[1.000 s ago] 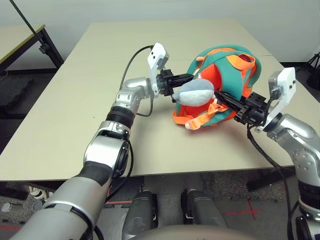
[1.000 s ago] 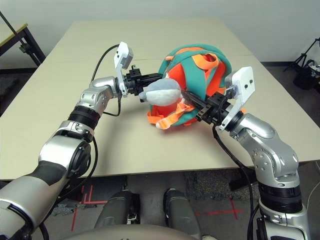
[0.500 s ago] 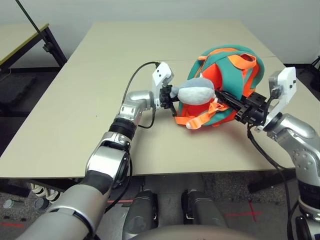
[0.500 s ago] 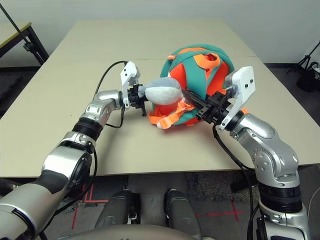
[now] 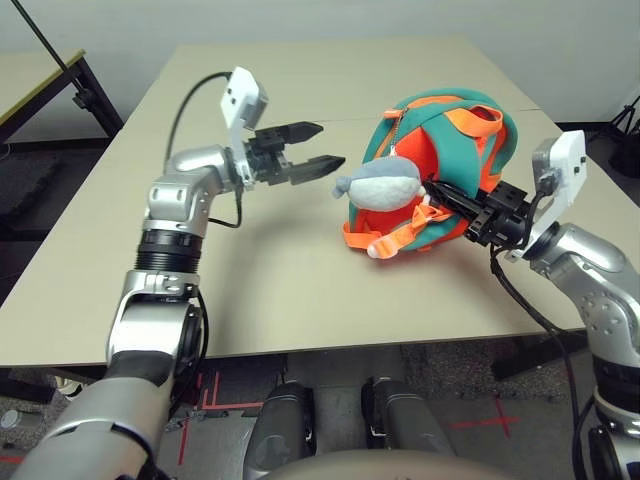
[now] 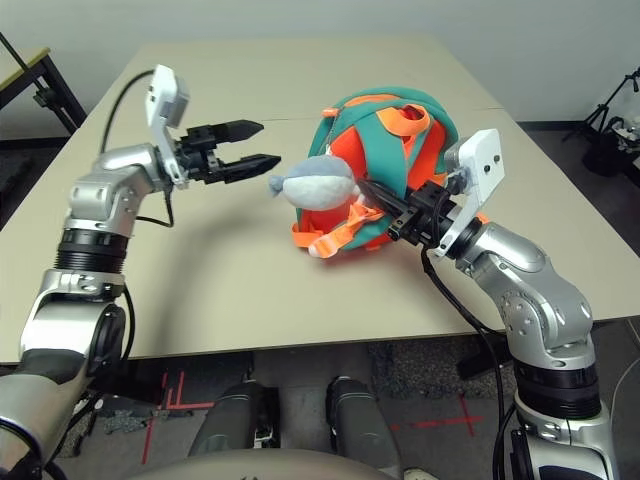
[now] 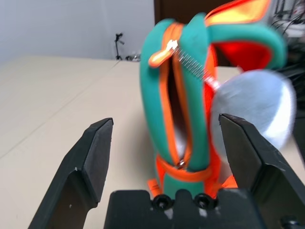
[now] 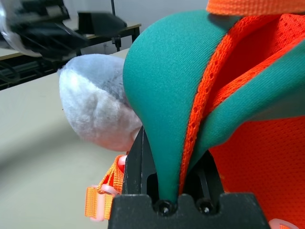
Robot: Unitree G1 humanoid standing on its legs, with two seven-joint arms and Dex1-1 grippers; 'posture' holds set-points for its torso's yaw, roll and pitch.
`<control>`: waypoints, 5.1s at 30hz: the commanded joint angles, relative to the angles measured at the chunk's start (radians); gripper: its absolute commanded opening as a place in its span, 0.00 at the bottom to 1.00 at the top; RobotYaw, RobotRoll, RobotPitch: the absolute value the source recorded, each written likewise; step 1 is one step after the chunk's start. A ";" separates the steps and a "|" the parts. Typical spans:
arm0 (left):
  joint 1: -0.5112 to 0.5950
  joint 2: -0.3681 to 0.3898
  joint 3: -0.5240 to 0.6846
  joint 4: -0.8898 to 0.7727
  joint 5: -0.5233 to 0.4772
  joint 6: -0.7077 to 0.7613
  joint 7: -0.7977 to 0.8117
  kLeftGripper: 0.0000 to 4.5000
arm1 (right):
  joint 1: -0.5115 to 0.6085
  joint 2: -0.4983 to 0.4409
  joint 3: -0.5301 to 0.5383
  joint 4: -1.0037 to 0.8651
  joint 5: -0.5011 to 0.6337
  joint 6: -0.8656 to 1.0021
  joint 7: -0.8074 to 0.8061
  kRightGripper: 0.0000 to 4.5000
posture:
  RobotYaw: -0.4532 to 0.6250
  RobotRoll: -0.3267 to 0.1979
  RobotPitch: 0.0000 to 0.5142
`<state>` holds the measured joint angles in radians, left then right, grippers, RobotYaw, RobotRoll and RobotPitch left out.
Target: Put the pencil case into the backpack and zip it.
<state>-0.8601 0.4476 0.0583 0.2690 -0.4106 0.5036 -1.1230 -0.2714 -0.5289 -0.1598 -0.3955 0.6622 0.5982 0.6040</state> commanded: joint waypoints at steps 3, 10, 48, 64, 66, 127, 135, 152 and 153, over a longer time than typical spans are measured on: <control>-0.021 0.002 -0.001 -0.105 -0.080 0.088 0.005 1.00 | -0.031 0.010 0.029 0.017 -0.011 -0.036 0.039 0.04 | 0.46 0.62 0.10; -0.044 -0.044 -0.056 -0.121 -0.101 0.105 -0.009 1.00 | -0.043 0.021 0.038 0.030 -0.028 -0.048 0.046 0.04 | 0.46 0.62 0.08; 0.037 -0.029 -0.126 0.042 0.008 -0.086 -0.029 0.06 | -0.019 0.006 0.017 0.003 -0.026 -0.034 0.033 0.04 | 0.44 0.62 0.12; 0.013 0.124 0.011 0.073 0.002 -0.118 0.043 0.06 | -0.044 0.016 0.039 0.040 -0.039 -0.041 0.057 0.04 | 0.47 0.62 0.13; 0.016 0.142 0.025 0.073 -0.002 -0.113 0.047 0.06 | -0.046 0.019 0.040 0.041 -0.041 -0.042 0.057 0.04 | 0.47 0.62 0.13; 0.318 0.326 -0.183 0.159 0.135 0.095 -0.115 1.00 | 0.073 -0.249 -0.094 0.088 -0.034 0.016 0.247 0.99 | 0.47 0.62 0.11; 0.314 0.230 0.076 0.397 0.149 -0.402 0.234 1.00 | 0.075 -0.233 -0.256 0.422 -0.140 -0.164 0.147 0.99 | 0.48 0.62 0.12; 0.460 -0.110 0.343 0.467 0.148 -0.843 0.850 1.00 | -0.175 -0.046 -0.320 1.175 -0.365 -0.766 -0.315 0.99 | 0.53 0.62 0.12; 0.457 -0.114 0.342 0.471 0.148 -0.851 0.861 1.00 | -0.187 -0.047 -0.323 1.201 -0.364 -0.780 -0.325 0.99 | 0.53 0.62 0.12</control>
<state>-0.4116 0.3419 0.3982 0.7246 -0.2715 -0.3243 -0.2805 -0.4486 -0.5742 -0.4638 0.7599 0.3061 -0.1485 0.3010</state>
